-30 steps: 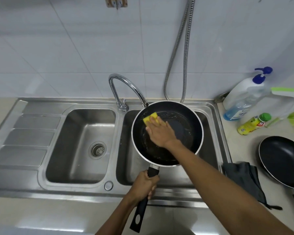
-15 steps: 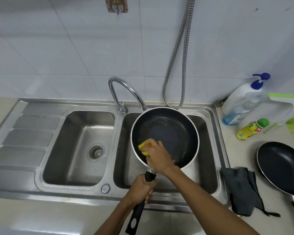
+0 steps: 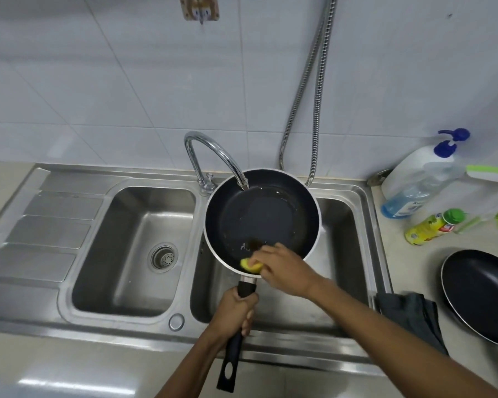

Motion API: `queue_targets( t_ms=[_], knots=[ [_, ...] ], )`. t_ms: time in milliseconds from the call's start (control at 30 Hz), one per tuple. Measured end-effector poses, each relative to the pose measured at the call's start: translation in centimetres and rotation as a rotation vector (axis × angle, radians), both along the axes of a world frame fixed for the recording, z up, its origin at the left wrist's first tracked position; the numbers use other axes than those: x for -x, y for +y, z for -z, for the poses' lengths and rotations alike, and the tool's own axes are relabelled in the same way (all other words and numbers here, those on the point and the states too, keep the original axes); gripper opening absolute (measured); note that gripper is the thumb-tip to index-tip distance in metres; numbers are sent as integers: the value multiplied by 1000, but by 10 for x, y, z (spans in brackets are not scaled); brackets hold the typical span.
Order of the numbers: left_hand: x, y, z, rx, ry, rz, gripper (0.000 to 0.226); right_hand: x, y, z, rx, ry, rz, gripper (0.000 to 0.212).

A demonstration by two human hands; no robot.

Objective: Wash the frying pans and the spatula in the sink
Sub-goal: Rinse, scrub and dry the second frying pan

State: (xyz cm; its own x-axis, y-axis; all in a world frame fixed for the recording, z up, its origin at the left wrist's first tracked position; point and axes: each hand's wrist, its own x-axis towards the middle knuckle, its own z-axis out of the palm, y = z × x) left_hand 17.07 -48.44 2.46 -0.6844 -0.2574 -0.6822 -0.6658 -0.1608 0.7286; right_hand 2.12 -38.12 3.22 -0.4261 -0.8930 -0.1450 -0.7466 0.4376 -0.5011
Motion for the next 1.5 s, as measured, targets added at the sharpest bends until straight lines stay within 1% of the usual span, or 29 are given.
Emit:
queue_targets(
  t_ms=[100, 167, 267, 333, 400, 500, 567, 633, 700, 833, 900, 1000, 1067, 1167, 1300, 1400, 1433, 1500],
  knots=[
    [-1, -2, 3, -23, -10, -6, 40, 38, 37, 4, -132, 202, -90, 30],
    [-2, -1, 2, -33, -18, 12, 41, 62, 53, 6, -152, 355, -86, 28],
    [-3, 3, 0, -50, -28, 31, 32, 102, 61, 17, -156, 524, -43, 29],
    [-5, 6, -2, -40, -28, 44, 27, 124, 49, 21, -159, 584, 21, 38],
    [-5, 8, -5, -16, -23, 78, 26, 135, 26, 21, -157, 554, 110, 50],
    [-3, 10, -9, 7, -18, 118, 27, 128, -19, 22, -116, 366, 263, 58],
    [-3, 9, -9, 23, -17, 129, 28, 115, -45, 21, -86, 253, 326, 63],
    [-5, 8, -8, 45, -26, 133, 30, 100, -66, 24, -59, 173, 314, 64],
    [-7, 5, -6, 65, -32, 142, 32, 79, -81, 27, -55, 98, 239, 61],
    [-5, 0, -2, 71, -41, 146, 34, 31, -83, 28, -32, -26, 111, 55],
    [-4, -2, -2, 49, -49, 125, 29, 18, -73, 28, -51, -32, 81, 52],
    [-1, 0, -2, 28, -65, 93, 22, 9, -60, 24, -171, -24, 159, 53],
    [1, 5, -1, 10, -70, 79, 24, 9, -55, 21, -245, -24, 190, 52],
    [4, 12, 1, -13, -63, 86, 32, 15, -44, 16, -325, 27, 170, 48],
    [3, 16, 3, -34, -57, 82, 33, 22, -23, 16, -375, 62, 281, 47],
    [6, 17, 6, -31, -57, 48, 35, 28, -6, 21, -406, 85, 391, 54],
    [7, 17, 7, -29, -57, 41, 36, 30, -2, 22, -415, 86, 411, 53],
    [9, 16, 8, -35, -57, 35, 40, 36, 3, 26, -377, 39, 460, 43]
  ],
)
